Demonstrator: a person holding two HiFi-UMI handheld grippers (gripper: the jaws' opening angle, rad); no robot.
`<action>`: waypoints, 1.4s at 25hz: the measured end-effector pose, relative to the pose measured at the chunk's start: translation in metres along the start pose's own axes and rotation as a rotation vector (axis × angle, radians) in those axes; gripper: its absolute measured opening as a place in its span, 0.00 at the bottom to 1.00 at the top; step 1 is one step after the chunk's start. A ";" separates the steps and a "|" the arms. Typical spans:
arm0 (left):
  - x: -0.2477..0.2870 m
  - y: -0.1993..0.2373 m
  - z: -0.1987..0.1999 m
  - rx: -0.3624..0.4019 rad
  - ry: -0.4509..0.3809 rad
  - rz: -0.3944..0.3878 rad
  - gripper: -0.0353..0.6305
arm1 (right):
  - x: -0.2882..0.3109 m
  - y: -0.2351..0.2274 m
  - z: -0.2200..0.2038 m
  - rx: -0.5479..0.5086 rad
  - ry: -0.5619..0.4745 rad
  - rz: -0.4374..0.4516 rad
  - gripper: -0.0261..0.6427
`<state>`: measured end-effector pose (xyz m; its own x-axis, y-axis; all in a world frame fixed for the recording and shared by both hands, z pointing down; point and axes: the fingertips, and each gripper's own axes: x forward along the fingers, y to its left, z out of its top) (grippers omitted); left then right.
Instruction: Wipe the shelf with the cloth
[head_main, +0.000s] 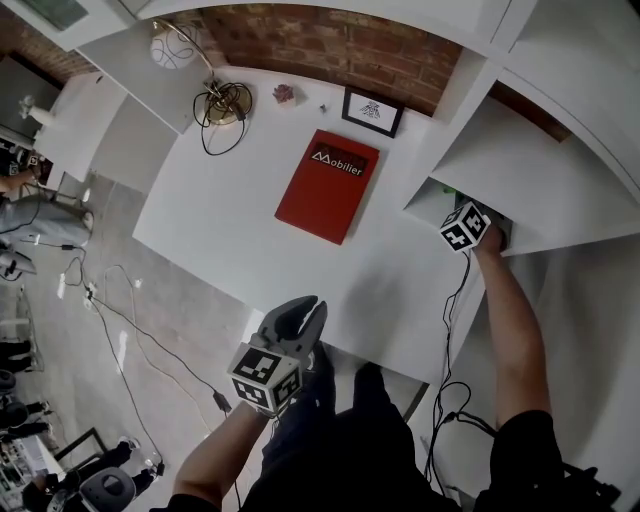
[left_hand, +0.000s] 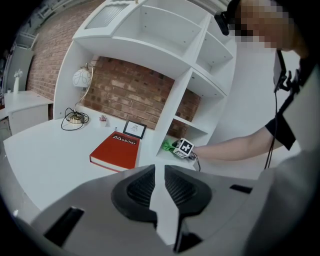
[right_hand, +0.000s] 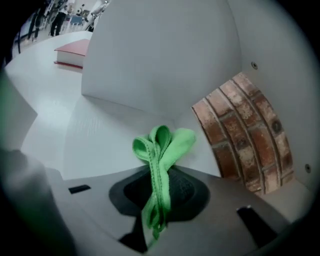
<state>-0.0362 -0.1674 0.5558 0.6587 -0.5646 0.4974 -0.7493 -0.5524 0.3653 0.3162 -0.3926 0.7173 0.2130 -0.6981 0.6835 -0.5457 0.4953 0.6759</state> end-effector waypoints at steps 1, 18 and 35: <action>0.001 -0.001 0.001 -0.005 -0.003 -0.006 0.14 | -0.003 0.007 0.001 0.006 -0.001 0.016 0.12; 0.022 -0.049 0.022 0.026 -0.048 -0.124 0.14 | -0.092 0.084 -0.024 0.164 -0.041 0.185 0.13; -0.008 -0.026 -0.007 -0.030 -0.039 -0.031 0.14 | -0.051 -0.033 -0.006 0.140 0.044 -0.194 0.13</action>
<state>-0.0223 -0.1442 0.5475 0.6832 -0.5714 0.4547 -0.7299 -0.5516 0.4037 0.3282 -0.3710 0.6617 0.3578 -0.7485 0.5584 -0.5978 0.2758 0.7527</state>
